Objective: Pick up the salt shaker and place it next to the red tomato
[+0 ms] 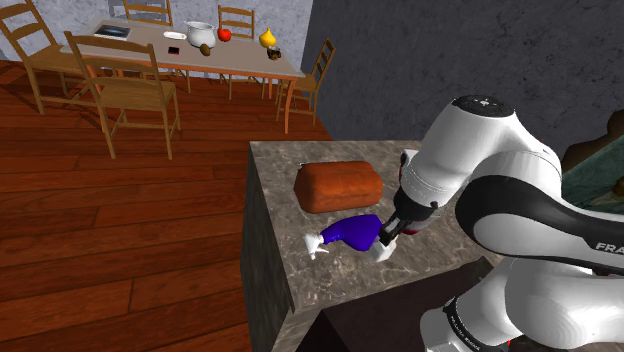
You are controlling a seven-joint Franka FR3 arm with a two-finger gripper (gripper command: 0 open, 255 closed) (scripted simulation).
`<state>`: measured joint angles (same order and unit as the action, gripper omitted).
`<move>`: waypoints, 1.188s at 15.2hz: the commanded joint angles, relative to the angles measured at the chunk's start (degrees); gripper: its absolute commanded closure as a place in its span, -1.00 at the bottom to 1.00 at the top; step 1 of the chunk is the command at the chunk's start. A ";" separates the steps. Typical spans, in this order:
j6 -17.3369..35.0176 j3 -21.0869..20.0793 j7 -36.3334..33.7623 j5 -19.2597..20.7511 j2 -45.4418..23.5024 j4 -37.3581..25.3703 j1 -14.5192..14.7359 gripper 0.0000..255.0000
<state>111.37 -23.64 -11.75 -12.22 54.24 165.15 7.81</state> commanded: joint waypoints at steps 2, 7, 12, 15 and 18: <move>-2.73 0.78 0.23 0.71 0.74 -2.03 -0.32 1.00; -6.91 1.98 0.62 1.79 1.60 -5.42 -0.83 1.00; -10.80 3.07 0.96 2.79 1.94 -9.03 -1.35 1.00; -13.03 3.66 1.16 3.35 1.94 -11.30 -1.66 1.00; -15.19 4.21 1.34 3.88 1.79 -13.63 -1.97 1.00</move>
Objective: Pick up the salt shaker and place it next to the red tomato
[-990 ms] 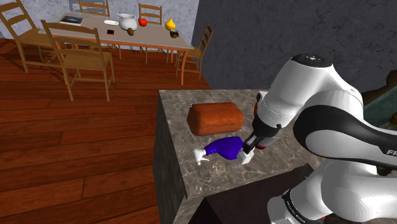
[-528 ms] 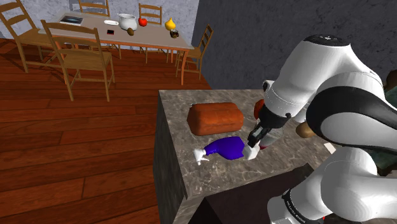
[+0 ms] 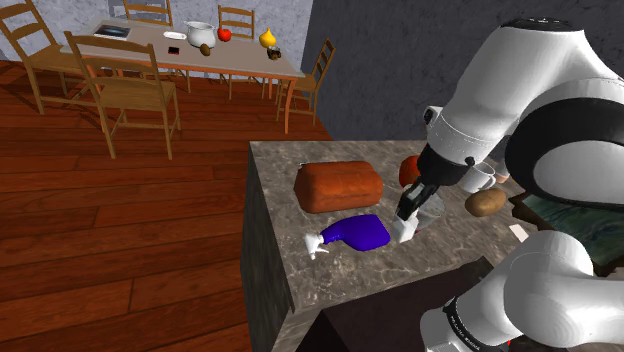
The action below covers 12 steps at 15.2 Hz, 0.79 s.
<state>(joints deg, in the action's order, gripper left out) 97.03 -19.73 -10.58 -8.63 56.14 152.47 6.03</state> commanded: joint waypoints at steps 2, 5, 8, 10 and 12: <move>-2.26 0.65 0.28 0.63 -0.28 -2.55 -0.39 1.00; -4.33 1.14 0.44 1.12 -0.64 -4.99 -0.68 1.00; -4.77 2.69 1.90 2.45 -0.93 -5.73 -1.44 1.00; -3.83 5.39 4.65 4.72 -1.39 -5.28 -2.77 1.00; -2.76 8.05 7.37 6.96 -2.19 -5.12 -4.17 1.00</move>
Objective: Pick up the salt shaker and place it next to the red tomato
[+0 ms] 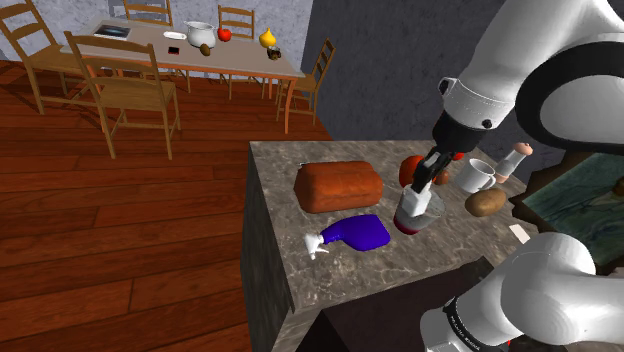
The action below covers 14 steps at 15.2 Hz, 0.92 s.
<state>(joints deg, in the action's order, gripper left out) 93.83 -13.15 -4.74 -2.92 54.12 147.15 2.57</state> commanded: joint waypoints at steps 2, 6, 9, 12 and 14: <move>1.63 4.07 4.20 3.44 -1.32 0.09 -2.13 1.00; 4.27 9.09 9.36 7.51 -4.57 -0.98 -4.95 1.00; 6.38 12.68 13.05 10.20 -7.78 -2.53 -6.88 1.00; 8.48 16.14 16.59 12.50 -11.55 -4.70 -8.52 1.00; 9.84 18.36 18.91 13.76 -14.31 -6.48 -9.47 1.00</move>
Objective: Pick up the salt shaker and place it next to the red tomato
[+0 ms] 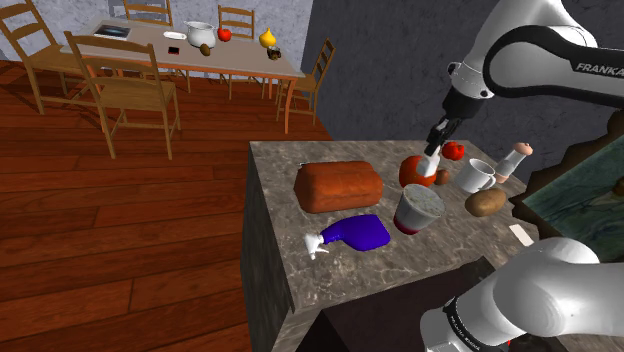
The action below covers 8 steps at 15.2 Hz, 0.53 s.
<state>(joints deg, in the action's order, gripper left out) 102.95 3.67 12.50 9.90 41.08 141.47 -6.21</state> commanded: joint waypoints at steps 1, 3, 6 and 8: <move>1.38 2.62 2.82 1.49 -2.72 -1.79 -1.11 1.00; 2.63 4.76 5.10 2.40 -5.74 -3.96 -1.84 1.00; 4.32 7.87 8.55 3.26 -10.54 -7.69 -2.69 1.00; 5.30 9.90 10.88 3.48 -13.90 -10.48 -3.10 1.00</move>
<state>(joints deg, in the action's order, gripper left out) 107.32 12.23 21.87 13.15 29.47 132.64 -9.02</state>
